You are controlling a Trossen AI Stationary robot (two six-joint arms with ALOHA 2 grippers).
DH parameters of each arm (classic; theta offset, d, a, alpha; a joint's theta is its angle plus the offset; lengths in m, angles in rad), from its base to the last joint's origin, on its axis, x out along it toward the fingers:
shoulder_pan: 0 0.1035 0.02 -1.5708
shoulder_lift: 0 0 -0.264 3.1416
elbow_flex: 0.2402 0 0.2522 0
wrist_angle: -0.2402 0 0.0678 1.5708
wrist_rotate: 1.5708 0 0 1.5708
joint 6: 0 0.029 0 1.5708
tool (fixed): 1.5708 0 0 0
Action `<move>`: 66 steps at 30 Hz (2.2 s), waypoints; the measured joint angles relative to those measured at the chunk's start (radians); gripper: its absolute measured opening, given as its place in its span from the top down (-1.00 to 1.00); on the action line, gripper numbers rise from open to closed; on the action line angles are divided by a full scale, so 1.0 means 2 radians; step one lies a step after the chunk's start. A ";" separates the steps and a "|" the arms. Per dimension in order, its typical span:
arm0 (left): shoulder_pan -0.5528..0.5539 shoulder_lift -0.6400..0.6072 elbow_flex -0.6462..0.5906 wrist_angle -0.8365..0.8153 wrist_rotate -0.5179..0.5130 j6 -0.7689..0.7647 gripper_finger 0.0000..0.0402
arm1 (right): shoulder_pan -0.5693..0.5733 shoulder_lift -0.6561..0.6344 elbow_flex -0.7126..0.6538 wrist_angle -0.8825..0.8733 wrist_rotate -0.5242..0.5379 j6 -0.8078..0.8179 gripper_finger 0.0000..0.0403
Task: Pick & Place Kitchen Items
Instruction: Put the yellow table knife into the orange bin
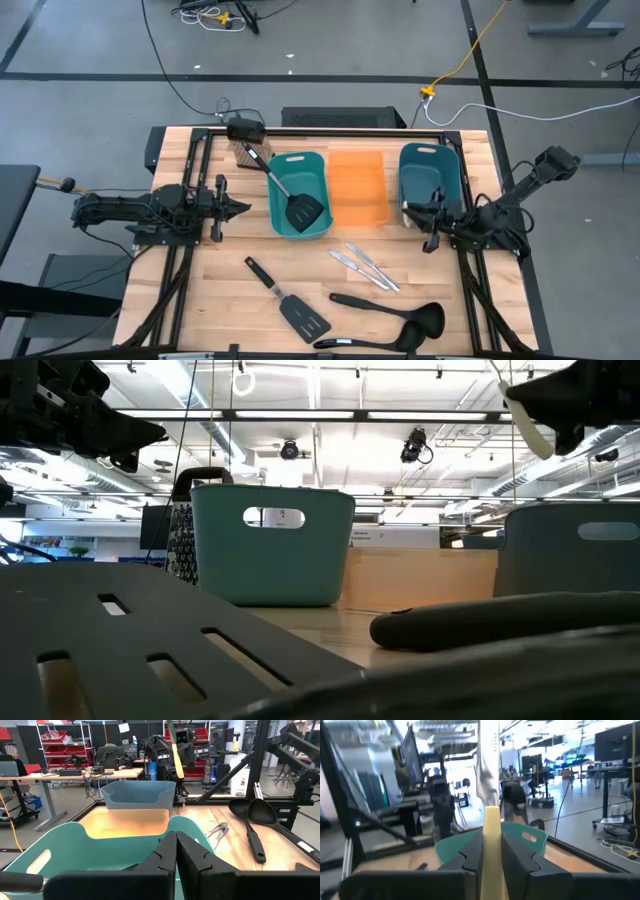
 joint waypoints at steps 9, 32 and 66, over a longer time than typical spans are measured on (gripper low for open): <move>0.000 0.000 0.000 -0.001 0.000 0.000 0.95 | 0.001 -0.004 -0.022 0.070 -0.006 -0.040 0.73; 0.000 0.000 0.000 -0.007 0.000 -0.008 0.95 | -0.098 0.054 0.411 -0.537 0.078 0.071 0.73; 0.000 0.000 0.000 -0.006 0.000 -0.012 0.95 | -0.497 0.553 0.665 -0.870 -0.449 0.285 0.73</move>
